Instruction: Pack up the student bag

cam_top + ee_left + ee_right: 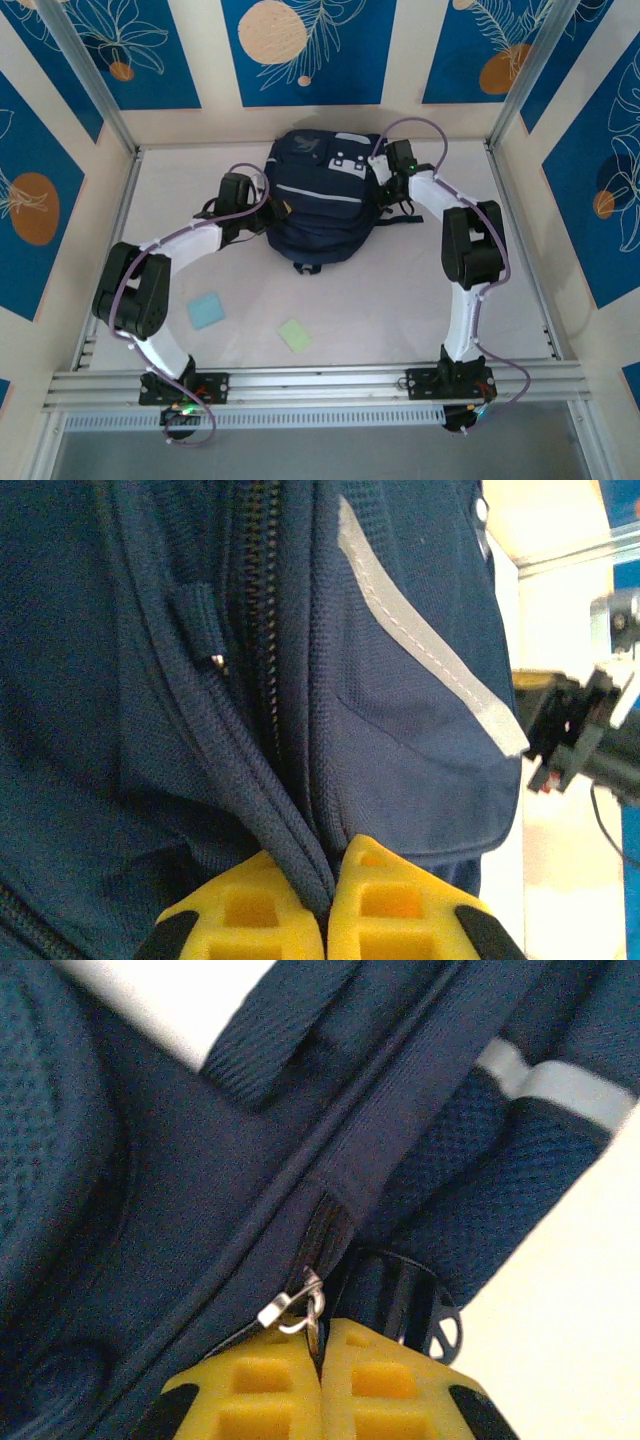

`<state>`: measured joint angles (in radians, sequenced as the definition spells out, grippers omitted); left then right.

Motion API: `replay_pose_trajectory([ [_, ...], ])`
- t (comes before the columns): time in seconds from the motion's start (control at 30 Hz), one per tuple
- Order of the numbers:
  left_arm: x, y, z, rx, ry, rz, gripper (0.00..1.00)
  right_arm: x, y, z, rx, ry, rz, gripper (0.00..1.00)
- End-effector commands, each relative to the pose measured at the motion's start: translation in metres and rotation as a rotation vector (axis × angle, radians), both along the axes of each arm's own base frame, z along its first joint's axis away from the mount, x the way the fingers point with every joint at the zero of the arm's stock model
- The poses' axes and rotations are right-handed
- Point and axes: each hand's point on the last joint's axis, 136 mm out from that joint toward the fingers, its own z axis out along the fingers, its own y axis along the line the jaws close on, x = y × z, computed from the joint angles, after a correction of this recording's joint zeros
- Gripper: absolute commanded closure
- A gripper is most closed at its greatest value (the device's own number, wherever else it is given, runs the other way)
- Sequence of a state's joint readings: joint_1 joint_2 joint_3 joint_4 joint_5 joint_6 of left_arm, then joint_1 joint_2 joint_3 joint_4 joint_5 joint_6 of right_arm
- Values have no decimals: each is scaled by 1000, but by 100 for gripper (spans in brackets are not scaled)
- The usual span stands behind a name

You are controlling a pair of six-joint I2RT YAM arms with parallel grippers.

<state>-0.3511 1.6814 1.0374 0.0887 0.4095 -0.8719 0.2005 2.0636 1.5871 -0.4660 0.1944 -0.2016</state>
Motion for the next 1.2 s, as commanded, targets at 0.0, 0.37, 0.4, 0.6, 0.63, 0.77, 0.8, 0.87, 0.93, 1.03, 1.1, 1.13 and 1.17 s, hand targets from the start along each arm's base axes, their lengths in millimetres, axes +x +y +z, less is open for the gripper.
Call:
replay_pose_trajectory([
  [0.0, -4, 12, 7, 25, -8, -49, 100, 58, -80, 30, -117, -162, -230, 100],
  [0.37, -6, 19, 13, 42, -12, -64, 100, 32, -41, 63, 121, -110, -219, 74],
  [0.4, -5, 19, 15, 41, -16, -67, 100, 24, -32, 73, 166, -114, -200, 64],
  [0.6, -4, 15, 16, 46, -35, -97, 100, -14, 16, 103, 384, -123, -130, 35],
  [0.63, -4, 15, 15, 48, -37, -98, 100, -18, 25, 102, 411, -107, -124, 34],
  [0.77, 2, 15, 13, 42, -62, -90, 100, -26, 59, 96, 502, -61, -101, 30],
  [0.8, 2, 15, 11, 40, -65, -87, 100, -27, 66, 93, 514, -53, -102, 30],
  [0.87, 5, 14, 8, 28, -67, -78, 100, -25, 80, 84, 529, -34, -106, 29],
  [0.93, 6, 13, 6, 11, -65, -69, 100, -22, 89, 75, 532, -14, -110, 29],
  [1.03, 7, 11, 6, -10, -67, -68, 100, -14, 100, 60, 526, 12, -124, 29],
  [1.1, 7, 10, 6, -15, -68, -68, 100, -10, 104, 51, 532, 33, -133, 28],
  [1.13, 8, 10, 6, -18, -70, -65, 100, -8, 106, 46, 537, 52, -141, 28],
  [1.17, 8, 9, 7, -22, -71, -65, 100, -8, 107, 41, 545, 74, -147, 28],
])
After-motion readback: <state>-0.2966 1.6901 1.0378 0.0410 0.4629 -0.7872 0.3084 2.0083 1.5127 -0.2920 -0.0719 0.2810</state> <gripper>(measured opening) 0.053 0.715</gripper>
